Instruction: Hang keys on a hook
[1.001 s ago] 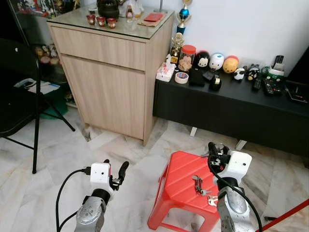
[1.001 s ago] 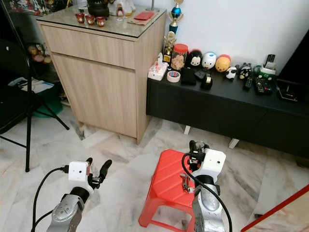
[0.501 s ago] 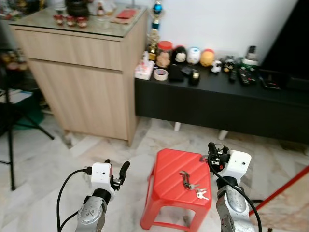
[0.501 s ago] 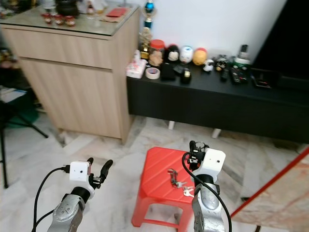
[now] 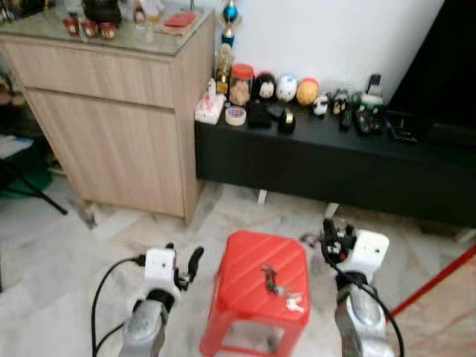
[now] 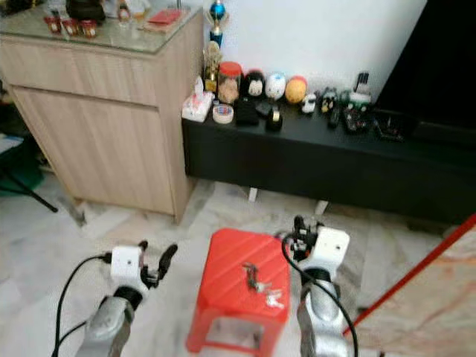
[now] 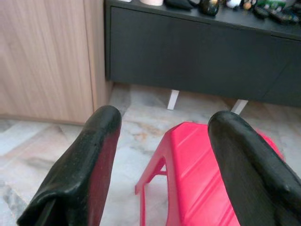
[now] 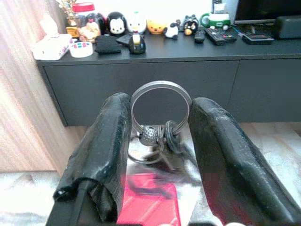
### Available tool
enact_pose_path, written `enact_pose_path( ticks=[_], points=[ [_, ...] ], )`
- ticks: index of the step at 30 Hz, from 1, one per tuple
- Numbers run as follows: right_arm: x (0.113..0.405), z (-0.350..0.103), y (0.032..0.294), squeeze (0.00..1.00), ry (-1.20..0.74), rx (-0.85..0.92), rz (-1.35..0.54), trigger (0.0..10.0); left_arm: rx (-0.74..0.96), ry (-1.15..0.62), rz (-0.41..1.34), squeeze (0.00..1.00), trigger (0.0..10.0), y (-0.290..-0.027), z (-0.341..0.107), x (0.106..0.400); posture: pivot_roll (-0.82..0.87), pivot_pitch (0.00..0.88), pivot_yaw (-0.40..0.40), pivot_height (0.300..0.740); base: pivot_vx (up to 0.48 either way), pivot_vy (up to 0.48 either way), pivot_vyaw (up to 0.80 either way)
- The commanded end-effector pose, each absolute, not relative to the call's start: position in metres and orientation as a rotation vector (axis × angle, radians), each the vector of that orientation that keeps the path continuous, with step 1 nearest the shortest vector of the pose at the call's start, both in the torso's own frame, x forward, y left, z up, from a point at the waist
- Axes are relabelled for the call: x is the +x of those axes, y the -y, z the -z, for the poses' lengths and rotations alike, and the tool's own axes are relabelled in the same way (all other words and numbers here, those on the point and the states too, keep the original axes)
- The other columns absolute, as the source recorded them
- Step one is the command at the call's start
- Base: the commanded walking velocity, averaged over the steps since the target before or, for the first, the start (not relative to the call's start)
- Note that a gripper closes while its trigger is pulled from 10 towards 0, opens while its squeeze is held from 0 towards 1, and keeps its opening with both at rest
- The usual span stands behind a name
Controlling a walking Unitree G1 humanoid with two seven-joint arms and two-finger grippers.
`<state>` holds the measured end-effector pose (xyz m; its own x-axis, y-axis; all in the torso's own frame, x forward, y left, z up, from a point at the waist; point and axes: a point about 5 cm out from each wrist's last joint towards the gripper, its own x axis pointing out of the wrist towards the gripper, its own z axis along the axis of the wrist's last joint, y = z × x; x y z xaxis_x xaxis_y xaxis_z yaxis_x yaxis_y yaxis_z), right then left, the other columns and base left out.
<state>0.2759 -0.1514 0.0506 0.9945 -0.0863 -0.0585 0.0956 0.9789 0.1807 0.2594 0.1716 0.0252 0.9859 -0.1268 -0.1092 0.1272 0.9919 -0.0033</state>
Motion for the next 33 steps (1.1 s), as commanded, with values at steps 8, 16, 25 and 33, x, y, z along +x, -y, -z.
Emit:
enact_pose_path(
  ticks=[8,16,25,33],
  points=[
    [0.2741,-0.0503,0.1599,0.0,-0.046,0.169,0.114,10.0,-0.005,-0.088,0.132,0.0,10.0,-0.1674,-0.0291,0.2616,0.02,0.015,-0.111,0.74,0.0,-0.107,0.0],
    [0.2728,-0.0498,0.1598,0.0,-0.047,0.17,0.114,10.0,0.0,-0.089,0.14,0.0,10.0,-0.167,-0.0295,0.2617,0.02,0.016,-0.111,0.74,0.0,0.0,0.0],
    [0.2733,-0.0499,0.1596,0.0,-0.047,0.17,0.111,10.0,-0.02,-0.079,0.138,0.0,10.0,-0.1656,-0.0303,0.2613,0.02,0.016,-0.113,0.74,0.0,0.0,0.0],
    [0.2733,-0.0497,0.1591,0.0,-0.048,0.17,0.11,10.0,-0.021,-0.071,0.133,0.0,10.0,-0.166,-0.0313,0.2612,0.02,0.017,-0.111,0.74,0.0,0.0,0.0]
  ],
)
